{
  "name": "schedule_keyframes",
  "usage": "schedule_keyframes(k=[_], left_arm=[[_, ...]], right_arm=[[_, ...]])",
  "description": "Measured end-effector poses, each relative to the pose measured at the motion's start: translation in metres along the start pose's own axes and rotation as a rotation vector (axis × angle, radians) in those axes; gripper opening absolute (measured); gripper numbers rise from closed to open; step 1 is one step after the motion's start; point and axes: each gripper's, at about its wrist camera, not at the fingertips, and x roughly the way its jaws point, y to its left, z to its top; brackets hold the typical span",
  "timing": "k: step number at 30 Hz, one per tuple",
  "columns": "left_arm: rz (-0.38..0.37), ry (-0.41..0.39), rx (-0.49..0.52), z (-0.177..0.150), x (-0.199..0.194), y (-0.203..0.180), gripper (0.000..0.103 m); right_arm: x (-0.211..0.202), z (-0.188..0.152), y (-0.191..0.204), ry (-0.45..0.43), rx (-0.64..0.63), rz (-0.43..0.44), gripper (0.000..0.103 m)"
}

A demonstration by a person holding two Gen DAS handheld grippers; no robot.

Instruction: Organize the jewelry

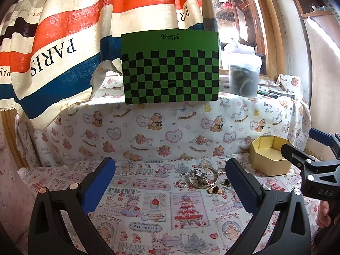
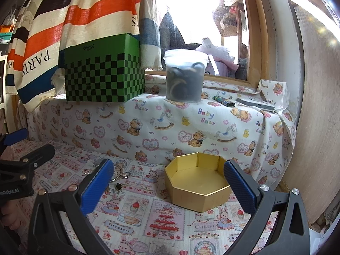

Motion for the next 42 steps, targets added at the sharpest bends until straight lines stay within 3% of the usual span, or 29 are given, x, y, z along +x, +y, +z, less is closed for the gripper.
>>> schedule_keyframes(k=[23,27,31,35,38,42], left_arm=[[-0.072,-0.012,0.002,-0.001,-0.005,-0.003,0.103],[-0.142,-0.039,-0.018,0.000,-0.010,0.003,0.103],[-0.153,-0.030,-0.033,0.006,-0.014,0.008,0.103],[-0.176,0.037,-0.031,0.018,-0.011,0.013,0.103],[-0.143,0.082,-0.040,0.030,-0.005,0.016,0.103],[-0.145,0.191,0.005,0.046,0.015,0.006,0.101]], right_arm=[[0.001,0.001,-0.001,0.018,0.015,-0.022,0.103],[0.001,0.001,0.001,0.022,0.009,-0.032,0.103],[0.004,0.002,0.002,0.038,-0.002,-0.027,0.103],[0.009,0.002,0.003,0.063,-0.007,-0.004,0.103],[0.009,0.001,0.000,0.061,0.012,-0.016,0.103],[0.014,-0.001,-0.015,0.099,0.085,0.000,0.103]])
